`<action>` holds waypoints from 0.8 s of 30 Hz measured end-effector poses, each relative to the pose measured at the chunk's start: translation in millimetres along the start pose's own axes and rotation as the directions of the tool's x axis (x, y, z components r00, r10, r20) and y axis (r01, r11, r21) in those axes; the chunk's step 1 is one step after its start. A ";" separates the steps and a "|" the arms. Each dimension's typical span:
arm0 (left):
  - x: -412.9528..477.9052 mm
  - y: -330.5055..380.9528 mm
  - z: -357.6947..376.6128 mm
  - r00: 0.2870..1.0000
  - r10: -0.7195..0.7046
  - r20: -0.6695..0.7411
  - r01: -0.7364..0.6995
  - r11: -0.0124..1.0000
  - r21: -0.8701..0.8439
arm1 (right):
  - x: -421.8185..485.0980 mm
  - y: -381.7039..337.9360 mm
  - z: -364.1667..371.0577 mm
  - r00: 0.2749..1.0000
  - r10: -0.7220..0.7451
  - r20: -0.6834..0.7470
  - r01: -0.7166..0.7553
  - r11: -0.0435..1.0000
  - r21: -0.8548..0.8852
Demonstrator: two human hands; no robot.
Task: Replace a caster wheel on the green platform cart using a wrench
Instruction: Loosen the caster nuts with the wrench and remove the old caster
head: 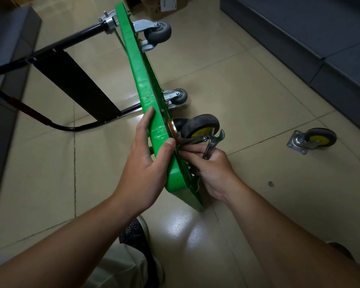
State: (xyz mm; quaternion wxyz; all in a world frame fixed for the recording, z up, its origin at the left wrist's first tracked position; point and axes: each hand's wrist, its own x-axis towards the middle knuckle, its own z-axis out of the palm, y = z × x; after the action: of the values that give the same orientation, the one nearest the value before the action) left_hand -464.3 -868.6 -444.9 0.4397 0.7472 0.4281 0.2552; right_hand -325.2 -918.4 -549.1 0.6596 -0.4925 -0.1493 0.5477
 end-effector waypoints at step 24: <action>1.7 -2.7 -3.4 1.000 0.023 -0.002 -0.023 0.999 -0.049 | 5.8 -1.4 -3.3 0.997 0.048 -0.056 -0.057 0.983 -0.176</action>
State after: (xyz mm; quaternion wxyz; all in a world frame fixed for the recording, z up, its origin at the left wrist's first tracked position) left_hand -467.1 -865.0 -445.6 0.4548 0.7409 0.4131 0.2713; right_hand -319.9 -914.9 -551.5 0.6019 -0.5671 -0.1677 0.5367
